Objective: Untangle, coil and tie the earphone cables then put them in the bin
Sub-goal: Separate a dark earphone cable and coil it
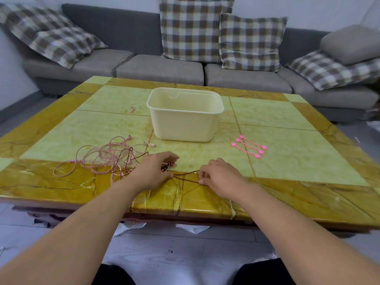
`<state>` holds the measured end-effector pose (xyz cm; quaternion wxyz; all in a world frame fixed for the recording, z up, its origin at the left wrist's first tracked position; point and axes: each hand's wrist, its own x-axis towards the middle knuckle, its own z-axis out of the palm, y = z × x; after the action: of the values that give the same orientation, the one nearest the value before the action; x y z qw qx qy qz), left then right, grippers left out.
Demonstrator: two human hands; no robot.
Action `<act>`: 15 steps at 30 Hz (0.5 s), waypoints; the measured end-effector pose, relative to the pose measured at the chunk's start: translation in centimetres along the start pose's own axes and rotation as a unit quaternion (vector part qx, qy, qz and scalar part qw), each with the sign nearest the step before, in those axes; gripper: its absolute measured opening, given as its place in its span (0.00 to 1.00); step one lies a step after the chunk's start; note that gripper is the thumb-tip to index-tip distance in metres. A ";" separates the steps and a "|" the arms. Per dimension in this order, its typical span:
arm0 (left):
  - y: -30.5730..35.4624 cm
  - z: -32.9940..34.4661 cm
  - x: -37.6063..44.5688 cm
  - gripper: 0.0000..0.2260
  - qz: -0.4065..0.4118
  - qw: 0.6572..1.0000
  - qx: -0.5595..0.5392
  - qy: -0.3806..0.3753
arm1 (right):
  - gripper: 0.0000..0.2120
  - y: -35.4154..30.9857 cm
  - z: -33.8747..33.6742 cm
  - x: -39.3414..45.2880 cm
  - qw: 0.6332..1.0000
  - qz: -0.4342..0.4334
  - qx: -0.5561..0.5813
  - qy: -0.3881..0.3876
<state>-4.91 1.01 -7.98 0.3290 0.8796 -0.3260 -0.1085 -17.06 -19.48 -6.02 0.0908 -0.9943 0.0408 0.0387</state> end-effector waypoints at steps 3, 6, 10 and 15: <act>0.4 0.5 0.0 0.21 -0.007 1.000 -0.016 0.004 | 0.06 0.4 0.1 -0.3 0.998 -0.011 -0.053 -0.016; 0.3 0.1 -0.1 0.15 -0.039 0.997 -0.038 0.049 | 0.06 1.8 -0.2 -1.1 0.998 0.045 0.042 0.021; -1.3 -1.0 -0.2 0.14 -0.098 0.989 -0.068 0.085 | 0.12 3.2 -2.5 -0.3 0.852 0.150 0.470 0.177; -2.2 -0.7 0.1 0.21 -0.098 0.991 -0.047 0.072 | 0.08 3.5 -5.6 0.4 0.460 0.124 0.844 0.247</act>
<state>-3.45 2.52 -8.86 0.3802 0.8964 -0.2083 -0.0920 -16.62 -24.01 -1.16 0.8661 -0.3849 0.1971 -0.2507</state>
